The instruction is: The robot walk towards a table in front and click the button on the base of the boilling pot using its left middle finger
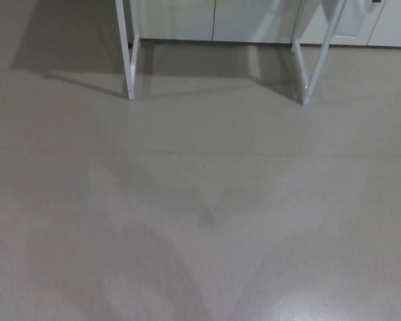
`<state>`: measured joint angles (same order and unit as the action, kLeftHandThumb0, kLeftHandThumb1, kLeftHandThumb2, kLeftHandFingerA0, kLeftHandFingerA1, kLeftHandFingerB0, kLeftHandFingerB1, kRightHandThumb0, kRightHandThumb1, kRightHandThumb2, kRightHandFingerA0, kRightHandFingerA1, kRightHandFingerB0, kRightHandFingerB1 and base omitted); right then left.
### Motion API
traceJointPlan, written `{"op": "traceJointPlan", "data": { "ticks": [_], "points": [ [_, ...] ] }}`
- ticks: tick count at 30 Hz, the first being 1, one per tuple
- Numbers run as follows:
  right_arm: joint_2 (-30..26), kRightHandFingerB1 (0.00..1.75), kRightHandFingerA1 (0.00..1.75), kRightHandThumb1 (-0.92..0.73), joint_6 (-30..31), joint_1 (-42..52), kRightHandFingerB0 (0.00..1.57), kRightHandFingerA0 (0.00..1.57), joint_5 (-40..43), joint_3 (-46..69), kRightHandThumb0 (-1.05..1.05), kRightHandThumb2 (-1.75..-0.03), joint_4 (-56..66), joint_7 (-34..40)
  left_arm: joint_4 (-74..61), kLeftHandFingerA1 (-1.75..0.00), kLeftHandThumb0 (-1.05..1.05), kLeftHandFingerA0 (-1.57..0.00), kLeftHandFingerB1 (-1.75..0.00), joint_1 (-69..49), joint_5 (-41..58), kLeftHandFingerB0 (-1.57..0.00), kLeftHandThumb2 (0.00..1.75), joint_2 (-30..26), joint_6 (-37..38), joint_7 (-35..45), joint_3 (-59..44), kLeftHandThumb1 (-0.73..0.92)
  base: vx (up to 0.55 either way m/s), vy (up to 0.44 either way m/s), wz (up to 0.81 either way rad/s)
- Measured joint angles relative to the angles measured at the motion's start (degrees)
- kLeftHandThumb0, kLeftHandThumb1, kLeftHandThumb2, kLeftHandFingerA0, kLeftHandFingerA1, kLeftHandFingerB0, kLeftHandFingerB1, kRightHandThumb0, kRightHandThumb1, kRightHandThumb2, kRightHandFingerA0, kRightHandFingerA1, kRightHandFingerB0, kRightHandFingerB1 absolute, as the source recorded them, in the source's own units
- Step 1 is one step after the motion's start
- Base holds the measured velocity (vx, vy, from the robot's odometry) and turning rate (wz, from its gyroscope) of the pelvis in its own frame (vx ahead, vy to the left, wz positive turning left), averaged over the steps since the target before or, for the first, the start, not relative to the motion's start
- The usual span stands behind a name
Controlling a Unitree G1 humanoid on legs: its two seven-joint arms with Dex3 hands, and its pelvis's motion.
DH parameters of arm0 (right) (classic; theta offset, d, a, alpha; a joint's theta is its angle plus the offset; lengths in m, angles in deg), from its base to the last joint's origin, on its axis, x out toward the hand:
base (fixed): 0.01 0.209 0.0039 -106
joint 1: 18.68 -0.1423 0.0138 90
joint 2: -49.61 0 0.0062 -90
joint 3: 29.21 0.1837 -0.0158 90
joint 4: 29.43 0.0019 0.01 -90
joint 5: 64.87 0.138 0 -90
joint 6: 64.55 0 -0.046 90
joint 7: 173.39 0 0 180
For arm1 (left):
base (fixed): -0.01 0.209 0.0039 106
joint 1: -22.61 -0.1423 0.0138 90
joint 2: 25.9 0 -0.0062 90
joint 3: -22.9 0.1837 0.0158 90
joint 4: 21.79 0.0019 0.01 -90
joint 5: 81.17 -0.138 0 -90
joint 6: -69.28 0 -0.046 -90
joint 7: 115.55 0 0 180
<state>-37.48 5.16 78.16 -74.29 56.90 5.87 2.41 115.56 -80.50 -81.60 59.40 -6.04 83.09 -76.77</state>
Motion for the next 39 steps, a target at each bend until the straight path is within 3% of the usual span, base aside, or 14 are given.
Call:
{"op": "traceJointPlan", "data": {
  "ticks": [20,21,22,23,27,28,29,39],
  "points": [
    [-0.39,0.36,0.42,-0.56,-0.39,-1.89,0.31,0.48,-0.18,-0.59,-0.36,-0.57,-1.79,0.50,-0.20,-0.36,-0.31,-0.47,-0.31,0.22,-0.10,-0.33,0.54,0.31,0.05,-0.47,0.37,0.47,0.14,-0.100,0.07],
    [-0.39,0.51,0.61,-0.39,-0.39,-1.86,0.17,0.37,-0.20,-0.63,-0.27,-0.89,-1.84,0.51,-0.31,-0.36,-0.32,-0.48,-0.32,-0.03,-0.10,-0.34,0.54,0.32,0.05,-0.47,0.37,0.47,0.13,0.080,-0.09],
    [-0.38,0.52,0.61,-0.38,-0.40,-1.76,0.17,0.37,-0.18,-0.60,-0.27,-0.89,-1.91,0.50,-0.41,-0.36,-0.32,-0.49,-0.32,-0.32,-0.12,-0.34,0.54,0.31,0.06,-0.48,0.39,0.47,0.11,0.113,-0.05],
    [-0.36,0.36,0.42,-0.56,-0.41,-1.56,0.31,0.47,-0.13,-0.55,-0.37,-0.57,-2.00,0.48,-0.48,-0.36,-0.32,-0.49,-0.32,-0.71,-0.13,-0.34,0.54,0.30,0.16,-0.50,0.39,0.47,0.16,0.170,-0.09],
    [0.01,0.36,0.43,-0.56,-0.58,-1.33,0.31,0.48,-0.23,-0.88,-0.38,-0.57,-1.92,0.50,0.35,-0.36,-0.34,-0.48,-0.32,-0.74,-0.15,-0.34,0.54,-0.20,1.01,-0.61,0.30,0.46,0.13,-0.137,-0.05],
    [0.02,0.36,0.42,-0.56,-0.66,-1.44,0.32,0.48,-0.26,-0.95,-0.38,-0.57,-1.79,0.56,0.85,-0.43,-0.41,-0.45,-0.39,-0.71,-0.22,-0.32,0.63,-0.32,1.30,-0.68,0.34,0.39,0.13,0.006,0.14],
    [0.06,0.37,0.43,-0.56,-0.66,-1.42,0.32,0.48,-0.29,-1.09,-0.37,-0.57,-1.74,0.57,1.12,-0.37,-0.33,-0.49,-0.32,-0.64,-0.28,-0.35,0.54,-0.41,1.57,-0.79,0.34,0.46,0.14,0.068,0.07],
    [0.20,0.36,0.41,-0.57,-0.78,-1.68,0.30,0.47,-0.32,-1.29,-0.36,-0.57,-2.26,0.57,1.73,-0.36,-0.33,-0.49,-0.32,-0.35,-1.02,-0.35,0.55,-1.01,3.35,-1.91,1.30,0.47,0.16,-0.081,0.08]
  ]
}}
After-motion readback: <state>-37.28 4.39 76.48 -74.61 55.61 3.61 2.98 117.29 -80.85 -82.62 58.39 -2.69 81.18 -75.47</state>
